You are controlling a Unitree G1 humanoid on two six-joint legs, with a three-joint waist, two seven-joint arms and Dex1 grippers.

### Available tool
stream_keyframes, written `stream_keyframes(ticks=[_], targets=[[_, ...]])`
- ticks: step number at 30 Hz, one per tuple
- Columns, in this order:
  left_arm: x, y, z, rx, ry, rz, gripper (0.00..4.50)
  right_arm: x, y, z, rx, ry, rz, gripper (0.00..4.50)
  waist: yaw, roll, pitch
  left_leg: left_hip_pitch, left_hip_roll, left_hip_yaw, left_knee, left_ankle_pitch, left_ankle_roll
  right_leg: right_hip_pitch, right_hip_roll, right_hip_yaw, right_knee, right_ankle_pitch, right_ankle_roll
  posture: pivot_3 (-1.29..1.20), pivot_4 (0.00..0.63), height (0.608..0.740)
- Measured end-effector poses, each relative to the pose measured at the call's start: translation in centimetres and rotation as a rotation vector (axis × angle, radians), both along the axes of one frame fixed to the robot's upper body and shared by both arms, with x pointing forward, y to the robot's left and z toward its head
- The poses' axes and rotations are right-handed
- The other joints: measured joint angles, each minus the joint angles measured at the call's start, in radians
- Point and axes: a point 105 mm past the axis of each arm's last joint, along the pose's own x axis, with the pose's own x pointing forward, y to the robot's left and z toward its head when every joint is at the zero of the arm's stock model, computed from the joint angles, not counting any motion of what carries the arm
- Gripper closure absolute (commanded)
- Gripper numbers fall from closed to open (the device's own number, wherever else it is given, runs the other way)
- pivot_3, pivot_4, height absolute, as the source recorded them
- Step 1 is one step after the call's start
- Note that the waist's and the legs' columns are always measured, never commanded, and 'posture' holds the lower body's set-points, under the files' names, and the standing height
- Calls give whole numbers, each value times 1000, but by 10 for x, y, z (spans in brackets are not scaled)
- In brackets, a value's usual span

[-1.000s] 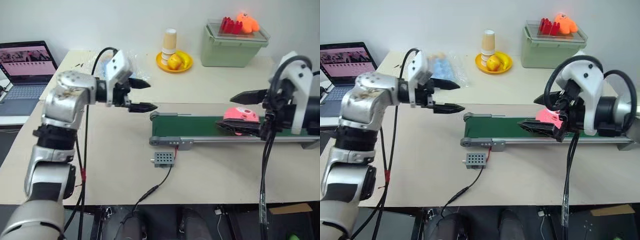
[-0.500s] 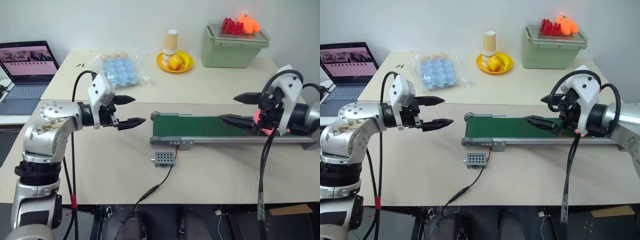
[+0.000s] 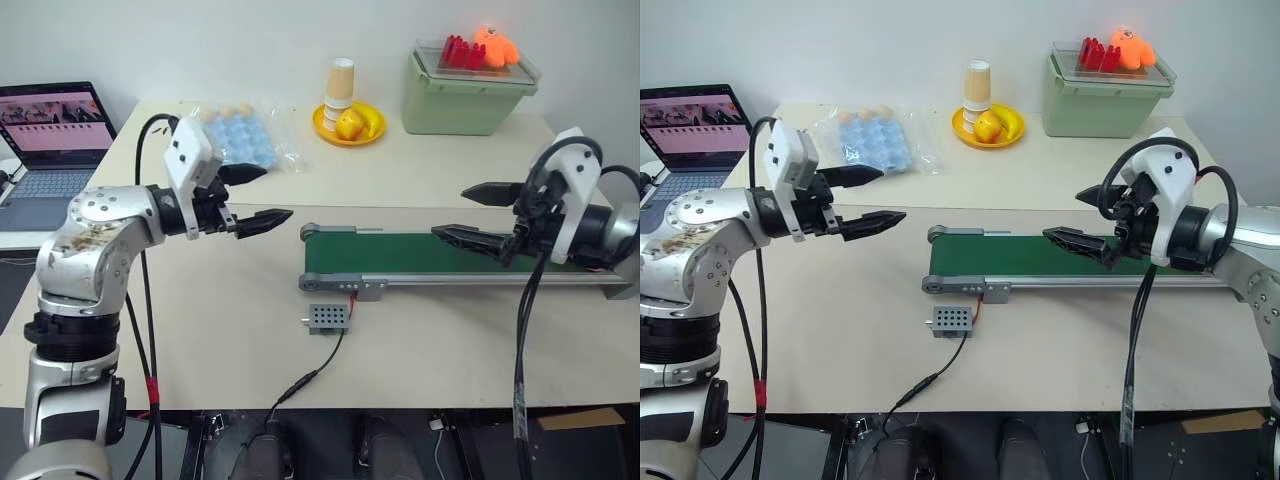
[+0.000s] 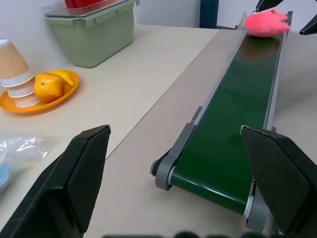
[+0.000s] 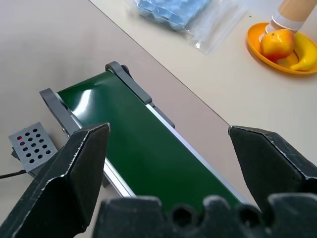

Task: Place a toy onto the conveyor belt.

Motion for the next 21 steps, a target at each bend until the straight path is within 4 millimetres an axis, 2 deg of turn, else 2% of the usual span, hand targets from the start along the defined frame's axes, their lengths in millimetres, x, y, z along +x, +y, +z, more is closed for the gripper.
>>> stream_keyframes(ticks=[12, 21], targets=[[4, 4, 0, -6, 2, 9, 12, 2, 1, 2, 43, -4, -2, 0, 0, 0, 0, 0, 0, 0, 0, 0, 0, 0, 0, 0, 0, 0, 0, 0, 150, 734], [7, 2, 17, -66, -26, 2, 12, -1, 4, 22, 134, -21, 17, 0, 0, 0, 0, 0, 0, 0, 0, 0, 0, 0, 0, 0, 0, 0, 0, 0, 150, 734]])
